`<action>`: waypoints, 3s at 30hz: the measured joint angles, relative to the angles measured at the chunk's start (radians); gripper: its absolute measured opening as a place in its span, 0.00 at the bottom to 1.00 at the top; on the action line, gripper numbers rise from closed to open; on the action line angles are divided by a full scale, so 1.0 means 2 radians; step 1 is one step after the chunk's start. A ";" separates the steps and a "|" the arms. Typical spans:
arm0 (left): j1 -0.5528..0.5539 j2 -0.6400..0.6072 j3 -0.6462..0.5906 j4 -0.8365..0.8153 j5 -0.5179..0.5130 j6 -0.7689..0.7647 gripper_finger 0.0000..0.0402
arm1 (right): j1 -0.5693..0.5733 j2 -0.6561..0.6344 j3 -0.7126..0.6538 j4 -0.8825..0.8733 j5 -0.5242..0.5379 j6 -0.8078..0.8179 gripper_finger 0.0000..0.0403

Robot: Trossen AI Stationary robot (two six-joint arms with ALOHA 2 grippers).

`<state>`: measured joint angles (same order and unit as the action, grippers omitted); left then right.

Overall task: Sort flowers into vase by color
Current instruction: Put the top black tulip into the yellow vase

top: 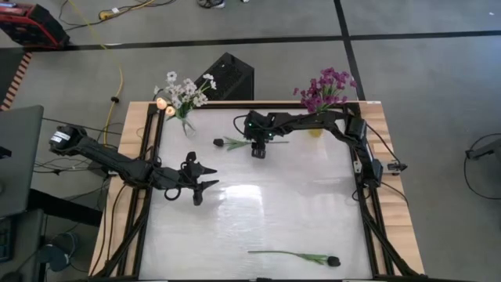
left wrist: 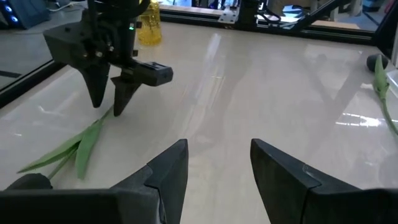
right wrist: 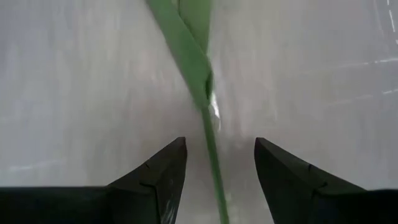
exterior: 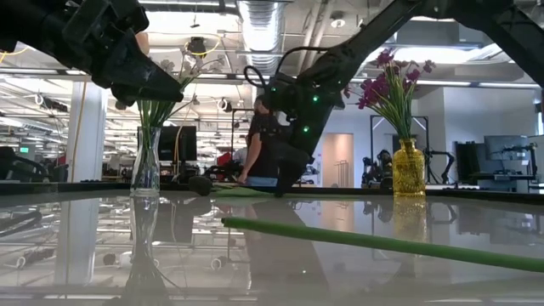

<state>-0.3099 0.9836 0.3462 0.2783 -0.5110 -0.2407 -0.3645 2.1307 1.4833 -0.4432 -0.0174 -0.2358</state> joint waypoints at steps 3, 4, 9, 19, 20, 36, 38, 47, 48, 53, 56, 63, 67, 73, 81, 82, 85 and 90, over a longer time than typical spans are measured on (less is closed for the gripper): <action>0.000 0.000 0.000 0.000 0.000 -0.004 0.40 | 0.004 0.008 0.002 -0.005 -0.001 0.000 0.52; 0.000 0.000 0.000 0.000 0.001 -0.004 0.40 | 0.006 0.009 0.002 -0.006 0.003 0.000 0.51; 0.000 0.000 0.000 0.000 0.003 -0.004 0.40 | 0.015 0.010 0.002 -0.011 0.022 -0.001 0.36; 0.000 0.000 0.000 -0.001 0.004 -0.004 0.40 | 0.031 -0.016 -0.002 -0.054 -0.006 0.000 0.06; 0.000 0.000 0.000 -0.002 0.004 -0.004 0.40 | 0.035 -0.025 -0.003 -0.075 -0.026 0.001 0.06; -0.003 0.000 0.000 -0.026 0.009 0.005 0.40 | 0.167 -0.216 -0.245 -0.013 -0.096 0.192 0.04; -0.003 0.000 0.000 -0.026 0.009 0.014 0.40 | 0.184 -0.238 -0.285 0.021 -0.094 0.230 0.04; -0.003 0.000 0.000 -0.017 0.008 0.032 0.40 | 0.218 -0.254 -0.335 0.049 -0.021 0.298 0.15; -0.003 0.000 0.000 -0.017 0.008 0.032 0.40 | 0.218 -0.253 -0.335 0.047 -0.009 0.300 0.17; -0.003 0.000 0.000 -0.017 0.009 0.024 0.40 | 0.217 -0.269 -0.332 0.042 0.003 0.285 0.26; -0.003 0.000 0.000 -0.016 0.009 0.022 0.40 | 0.218 -0.276 -0.324 0.038 0.009 0.283 0.34; -0.003 0.000 0.000 -0.009 0.008 0.021 0.40 | 0.234 -0.278 -0.312 0.038 0.010 0.270 0.50; -0.003 0.000 0.000 -0.003 0.008 0.021 0.40 | 0.238 -0.277 -0.312 0.037 0.012 0.270 0.53; -0.003 0.000 0.000 0.004 0.008 0.019 0.40 | 0.238 -0.240 -0.312 0.047 0.024 0.270 0.53; -0.003 0.000 0.000 0.004 0.008 0.017 0.40 | 0.238 -0.184 -0.291 0.026 0.028 0.271 0.44; -0.003 0.000 0.000 0.004 0.008 0.017 0.40 | 0.238 -0.181 -0.287 0.015 0.029 0.271 0.40; -0.003 0.000 0.000 0.002 0.008 0.016 0.40 | 0.240 -0.174 -0.275 -0.024 0.040 0.279 0.25; -0.003 0.000 0.000 0.003 0.005 0.015 0.40 | 0.251 -0.192 -0.269 -0.051 0.050 0.289 0.04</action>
<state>-0.3150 0.9833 0.3458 0.2849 -0.5001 -0.2108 0.1369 1.7463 0.9462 -0.5447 0.0828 0.3431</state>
